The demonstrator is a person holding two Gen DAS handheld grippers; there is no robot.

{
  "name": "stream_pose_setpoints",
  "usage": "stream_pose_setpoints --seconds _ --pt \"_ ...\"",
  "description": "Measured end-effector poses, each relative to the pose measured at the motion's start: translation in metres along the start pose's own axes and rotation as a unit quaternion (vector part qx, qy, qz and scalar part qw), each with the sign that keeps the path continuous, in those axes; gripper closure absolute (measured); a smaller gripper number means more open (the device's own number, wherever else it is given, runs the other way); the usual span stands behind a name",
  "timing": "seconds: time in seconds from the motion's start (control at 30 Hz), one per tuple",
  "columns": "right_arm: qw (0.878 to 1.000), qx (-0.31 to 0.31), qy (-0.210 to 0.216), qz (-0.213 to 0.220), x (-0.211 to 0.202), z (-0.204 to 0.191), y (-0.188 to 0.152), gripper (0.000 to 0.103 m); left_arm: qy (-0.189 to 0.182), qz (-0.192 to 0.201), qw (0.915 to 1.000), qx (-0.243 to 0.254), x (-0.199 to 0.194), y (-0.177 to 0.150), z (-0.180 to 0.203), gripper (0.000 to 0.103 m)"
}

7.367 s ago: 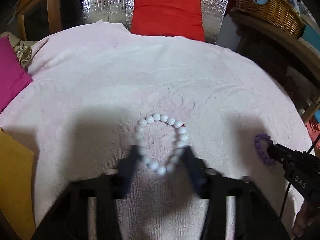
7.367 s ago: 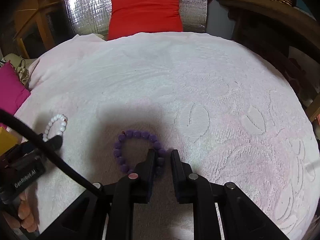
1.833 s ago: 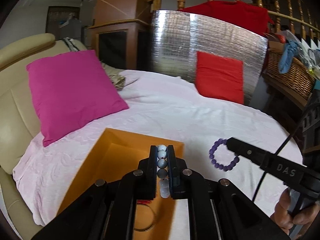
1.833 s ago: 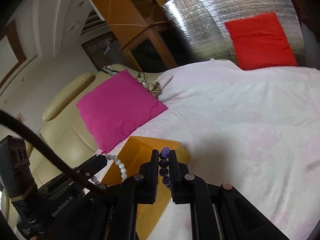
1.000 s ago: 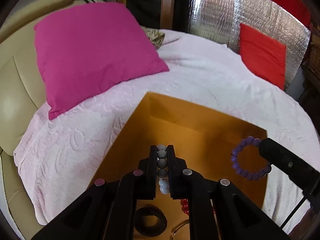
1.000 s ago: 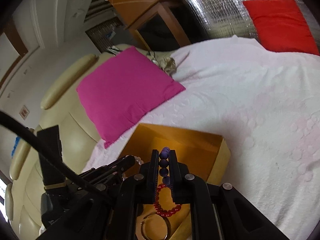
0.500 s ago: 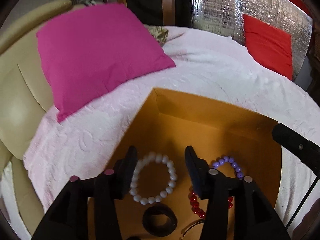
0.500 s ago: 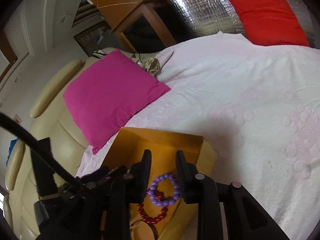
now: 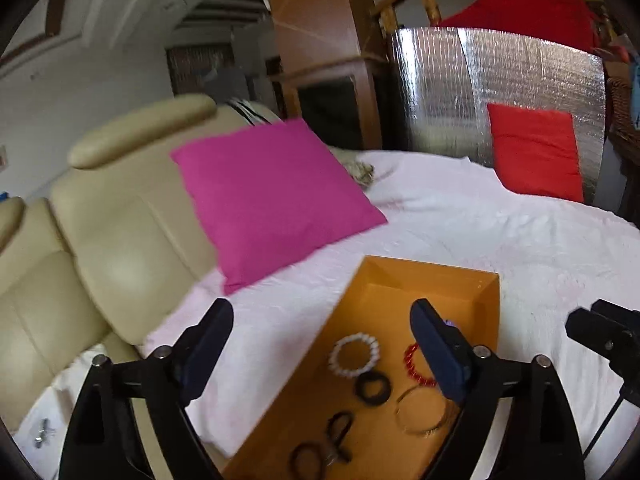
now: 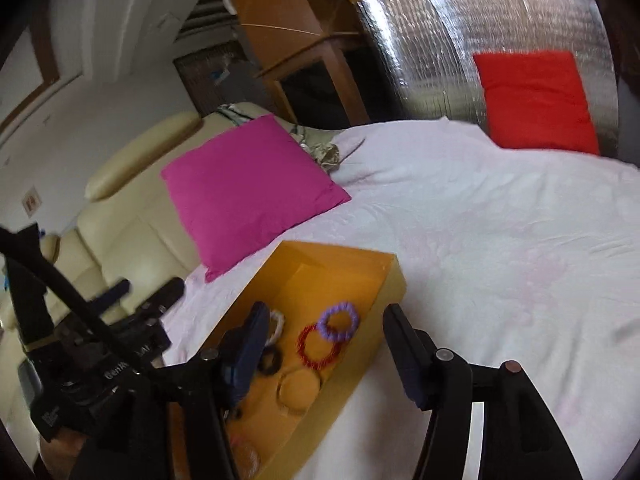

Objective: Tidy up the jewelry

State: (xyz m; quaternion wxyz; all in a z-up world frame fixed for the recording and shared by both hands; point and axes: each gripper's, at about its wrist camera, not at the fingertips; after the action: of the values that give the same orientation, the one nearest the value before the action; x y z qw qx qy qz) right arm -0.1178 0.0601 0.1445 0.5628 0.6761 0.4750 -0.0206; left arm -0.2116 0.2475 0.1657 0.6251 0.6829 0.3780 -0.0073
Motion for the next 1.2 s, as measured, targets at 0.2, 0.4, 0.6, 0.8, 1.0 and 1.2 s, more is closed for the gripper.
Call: stream_pose_setpoints --seconds 0.2,0.4,0.6,0.8,1.0,1.2 --pt "0.997 -0.066 -0.032 -0.005 -0.069 -0.040 -0.033 0.039 -0.006 0.003 0.9991 -0.042 -0.069 -0.013 -0.039 0.011" --pt "0.997 -0.069 -0.039 -0.007 -0.122 -0.067 -0.066 0.037 0.038 0.018 0.9984 -0.036 -0.123 -0.027 -0.060 0.011" --pt "0.995 -0.075 -0.062 -0.005 -0.143 -0.089 -0.084 0.037 0.057 0.020 0.9977 -0.032 -0.161 -0.039 -0.068 0.011" --pt "0.994 -0.079 -0.078 0.003 -0.154 -0.106 -0.092 0.037 0.057 0.009 0.9979 -0.031 -0.180 -0.047 -0.071 0.011" --pt "0.992 -0.085 -0.092 0.008 -0.158 -0.114 -0.097 0.037 0.051 0.006 0.9985 -0.022 -0.189 -0.047 -0.071 0.011" --pt "0.992 -0.080 -0.100 0.001 -0.153 -0.113 -0.100 0.037 0.050 0.007 0.9985 -0.019 -0.193 -0.047 -0.070 0.011"
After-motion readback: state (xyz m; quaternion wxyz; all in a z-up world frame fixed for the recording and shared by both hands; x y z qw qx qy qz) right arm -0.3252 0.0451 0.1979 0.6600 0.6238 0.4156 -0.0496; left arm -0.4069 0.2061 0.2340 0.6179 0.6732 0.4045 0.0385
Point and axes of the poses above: each gripper's, at about its wrist camera, not at the fingertips, and x roughly the way its jaws point, z to its right, y to its top, and after that the axes turned 4 degrees about x, right-handed
